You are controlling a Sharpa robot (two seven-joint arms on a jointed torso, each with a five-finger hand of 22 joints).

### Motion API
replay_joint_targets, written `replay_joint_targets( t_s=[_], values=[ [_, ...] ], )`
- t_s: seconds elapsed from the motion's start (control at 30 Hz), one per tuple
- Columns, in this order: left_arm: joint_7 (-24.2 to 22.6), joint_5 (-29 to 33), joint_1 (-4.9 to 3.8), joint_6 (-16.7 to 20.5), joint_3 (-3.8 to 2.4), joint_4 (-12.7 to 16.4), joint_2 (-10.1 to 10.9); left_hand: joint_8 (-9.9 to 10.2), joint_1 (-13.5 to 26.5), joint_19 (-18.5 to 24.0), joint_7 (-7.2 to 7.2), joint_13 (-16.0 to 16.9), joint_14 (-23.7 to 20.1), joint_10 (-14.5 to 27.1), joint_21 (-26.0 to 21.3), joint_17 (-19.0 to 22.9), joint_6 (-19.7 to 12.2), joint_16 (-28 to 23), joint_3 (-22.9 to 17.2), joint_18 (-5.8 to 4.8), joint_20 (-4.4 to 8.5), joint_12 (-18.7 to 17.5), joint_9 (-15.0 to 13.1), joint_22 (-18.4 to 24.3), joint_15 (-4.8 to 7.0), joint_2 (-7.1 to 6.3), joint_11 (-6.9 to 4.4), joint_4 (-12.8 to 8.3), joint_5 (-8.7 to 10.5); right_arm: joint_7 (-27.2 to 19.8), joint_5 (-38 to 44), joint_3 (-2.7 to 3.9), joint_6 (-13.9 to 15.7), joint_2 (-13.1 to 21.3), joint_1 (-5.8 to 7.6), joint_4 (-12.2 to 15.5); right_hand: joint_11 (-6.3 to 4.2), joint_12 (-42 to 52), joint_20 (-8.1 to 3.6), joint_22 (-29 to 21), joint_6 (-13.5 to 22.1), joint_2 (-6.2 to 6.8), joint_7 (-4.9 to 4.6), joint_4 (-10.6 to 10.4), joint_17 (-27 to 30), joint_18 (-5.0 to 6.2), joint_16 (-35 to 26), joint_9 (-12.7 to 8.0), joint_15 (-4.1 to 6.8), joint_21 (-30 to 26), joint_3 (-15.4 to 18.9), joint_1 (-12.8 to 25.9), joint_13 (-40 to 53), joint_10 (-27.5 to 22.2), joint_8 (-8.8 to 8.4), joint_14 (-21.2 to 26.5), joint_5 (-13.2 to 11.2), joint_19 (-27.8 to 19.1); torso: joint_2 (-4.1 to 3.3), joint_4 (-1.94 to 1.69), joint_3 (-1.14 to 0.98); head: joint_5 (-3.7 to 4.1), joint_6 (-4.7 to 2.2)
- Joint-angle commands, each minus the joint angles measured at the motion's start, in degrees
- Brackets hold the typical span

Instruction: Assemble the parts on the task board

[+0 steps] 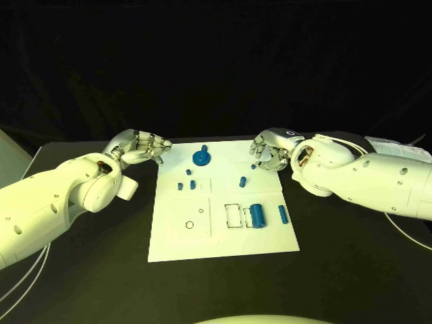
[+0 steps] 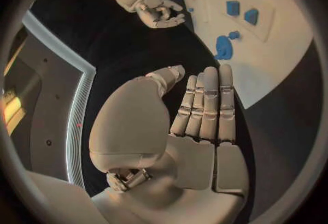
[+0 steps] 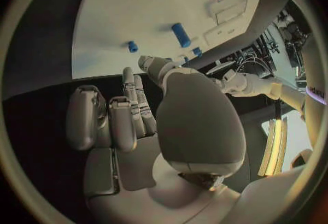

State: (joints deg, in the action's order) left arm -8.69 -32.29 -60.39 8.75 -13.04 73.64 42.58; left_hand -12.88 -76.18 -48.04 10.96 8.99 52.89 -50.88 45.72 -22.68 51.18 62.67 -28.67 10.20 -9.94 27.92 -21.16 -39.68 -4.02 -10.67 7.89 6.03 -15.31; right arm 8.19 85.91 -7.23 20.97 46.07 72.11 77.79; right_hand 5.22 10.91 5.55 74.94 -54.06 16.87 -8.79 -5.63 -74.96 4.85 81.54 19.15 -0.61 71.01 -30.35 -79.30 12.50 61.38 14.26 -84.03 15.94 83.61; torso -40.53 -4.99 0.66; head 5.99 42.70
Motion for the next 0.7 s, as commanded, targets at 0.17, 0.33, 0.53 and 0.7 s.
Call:
replay_joint_targets(
  t_s=[0.17, 0.33, 0.53, 0.7],
  values=[
    [-7.3, 15.7, 3.54, -3.2, -3.8, 4.9, 2.2, -0.4, -1.0, -1.4, 0.03, -0.1, -0.1, 0.1, -1.6, 0.2, -0.2, -0.5, 0.8, 0.37, 0.08, 0.6, -0.1, 1.3, -0.12, 0.24, -0.06, 0.4, 0.03, 4.0, 8.8, -0.02, -0.1, -1.0, -1.13, -1.5, 0.01, -0.5, -0.02, 2.8, 1.0, -0.26, 0.16, 0.1, -0.8, -0.91, -0.3, -0.3, 0.23, -0.2, 0.6, 0.6, -0.6, -0.7, -0.83, -2.9, -0.4, 1.1, 0.47, -0.42, 0.71, -0.33, 0.49],
    [-7.7, 16.5, 5.23, -2.8, -5.79, 7.4, 3.2, -0.5, -1.2, -1.7, 0.0, -0.2, 0.0, 0.0, -1.8, 0.2, -0.1, -0.5, 0.8, 0.37, 0.13, 0.7, -0.1, 1.5, -0.08, 0.34, -0.09, 0.4, 0.0, 4.3, 9.5, -0.03, -0.3, -1.6, -1.7, -2.0, 0.01, -0.5, -0.01, 2.8, 1.0, -0.29, 0.15, 0.1, -0.8, -0.91, -0.3, -0.3, 0.24, -0.2, 0.6, 0.6, -0.6, -0.7, -0.85, -2.9, -0.3, 1.1, 0.36, -0.3, 0.78, -0.58, 0.39],
    [-7.8, 17.0, 5.96, -2.1, -6.59, 9.0, 4.0, -0.6, -1.4, -1.9, 0.02, -0.2, 0.0, -0.1, -1.9, 0.3, 0.0, -0.5, 0.9, 0.37, 0.17, 0.8, -0.2, 1.6, -0.05, 0.37, -0.11, 0.5, 0.01, 4.3, 9.7, -0.06, -0.7, -2.5, -2.15, -2.6, 0.01, -0.5, 0.0, 2.8, 0.8, -0.52, 0.13, 0.1, -0.8, -0.92, -0.3, -0.4, 0.24, -0.2, 0.4, 0.5, -0.7, -0.5, -0.89, -2.9, -0.2, 1.1, 0.29, -0.35, 0.66, -1.08, 0.27],
    [-7.8, 17.5, 6.15, -1.6, -6.78, 9.5, 4.5, -0.6, -1.4, -2.0, 0.01, -0.2, 0.1, -0.1, -2.0, 0.3, 0.1, -0.5, 0.9, 0.37, 0.19, 0.8, -0.2, 1.7, -0.04, 0.43, -0.12, 0.5, 0.0, 4.0, 9.5, -0.1, -0.7, -3.1, -2.37, -2.7, -0.03, -0.2, 0.0, 3.0, -0.5, -0.88, 0.09, -0.1, -0.6, -0.94, -0.3, -0.3, 0.25, 0.0, -0.5, 0.1, -1.1, 0.5, -0.73, -2.9, 0.1, 1.2, 0.32, -0.3, 0.62, -1.25, 0.57]
  ],
)
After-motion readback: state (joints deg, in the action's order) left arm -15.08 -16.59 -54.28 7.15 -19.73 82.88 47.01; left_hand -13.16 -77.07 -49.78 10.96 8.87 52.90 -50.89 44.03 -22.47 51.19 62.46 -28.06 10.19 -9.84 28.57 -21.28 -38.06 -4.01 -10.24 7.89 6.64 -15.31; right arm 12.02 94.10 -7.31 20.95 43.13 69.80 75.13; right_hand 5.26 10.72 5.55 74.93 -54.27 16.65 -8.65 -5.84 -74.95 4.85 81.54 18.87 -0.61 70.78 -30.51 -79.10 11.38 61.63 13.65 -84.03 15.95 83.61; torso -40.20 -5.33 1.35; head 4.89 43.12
